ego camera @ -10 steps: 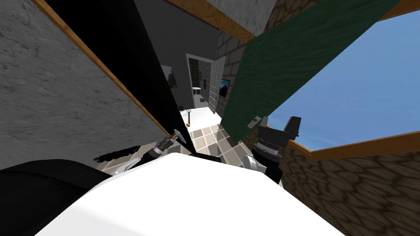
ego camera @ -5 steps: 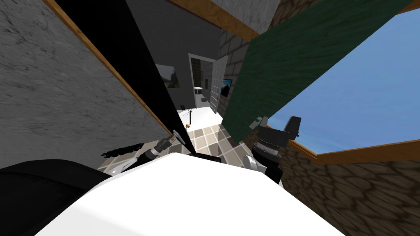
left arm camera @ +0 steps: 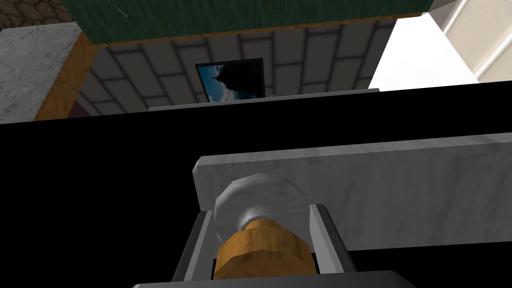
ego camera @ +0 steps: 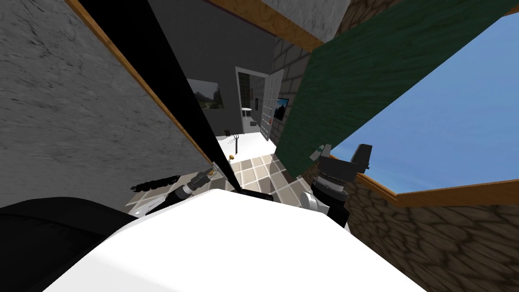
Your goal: Pull the door open
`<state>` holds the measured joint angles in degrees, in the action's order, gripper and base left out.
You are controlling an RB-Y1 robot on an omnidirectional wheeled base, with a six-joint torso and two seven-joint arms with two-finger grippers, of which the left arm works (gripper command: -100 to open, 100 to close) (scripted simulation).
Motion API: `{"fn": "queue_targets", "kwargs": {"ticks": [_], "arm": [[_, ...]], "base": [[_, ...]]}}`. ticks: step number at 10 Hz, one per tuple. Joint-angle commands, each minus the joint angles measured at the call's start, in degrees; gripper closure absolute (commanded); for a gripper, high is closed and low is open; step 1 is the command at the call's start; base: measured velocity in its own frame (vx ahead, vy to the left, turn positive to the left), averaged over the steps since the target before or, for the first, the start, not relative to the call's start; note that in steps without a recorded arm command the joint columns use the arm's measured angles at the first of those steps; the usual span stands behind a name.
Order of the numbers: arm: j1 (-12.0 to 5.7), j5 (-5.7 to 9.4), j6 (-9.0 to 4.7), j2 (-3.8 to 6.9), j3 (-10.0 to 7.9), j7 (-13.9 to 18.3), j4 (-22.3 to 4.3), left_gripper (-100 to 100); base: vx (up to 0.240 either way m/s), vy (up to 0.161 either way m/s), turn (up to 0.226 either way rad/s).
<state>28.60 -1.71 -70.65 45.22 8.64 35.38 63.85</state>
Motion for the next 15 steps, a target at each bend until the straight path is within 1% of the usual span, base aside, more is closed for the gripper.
{"fn": "queue_targets", "kwargs": {"ticks": [1,2,3,4,5,6,7,9,11,12,15], "arm": [[-0.54,-0.81,-2.86,0.73,1.13,0.63,-2.86,100],[-0.54,-0.81,-3.67,0.73,1.13,0.63,-2.99,100],[-1.03,-1.18,-5.80,1.35,1.56,1.02,-4.83,100],[-1.49,-1.53,-7.25,1.95,1.97,1.40,-6.55,100],[-1.49,-1.53,-8.10,1.95,1.97,1.40,-6.60,100],[-1.94,-1.87,-9.69,2.52,2.36,1.76,-8.14,100],[-1.94,-1.87,-10.16,2.52,2.36,1.76,-8.28,100],[-2.71,-2.45,-13.69,3.51,3.04,2.38,-11.19,100],[-3.28,-2.88,-16.25,4.25,3.55,2.85,-13.35,100],[-3.48,-3.03,-17.09,4.50,3.72,3.00,-14.09,100],[-3.48,-3.03,-17.09,4.50,3.72,3.00,-14.09,100]], "base": [[-0.010,0.026,0.074],[-0.021,0.015,0.026],[-0.022,0.008,0.016],[-0.022,0.007,0.028],[-0.015,0.004,0.026],[-0.019,0.008,0.013],[-0.022,0.012,-0.002],[-0.025,0.012,0.010],[-0.029,0.014,0.010],[-0.030,0.014,0.014],[-0.028,0.014,0.013]]}}
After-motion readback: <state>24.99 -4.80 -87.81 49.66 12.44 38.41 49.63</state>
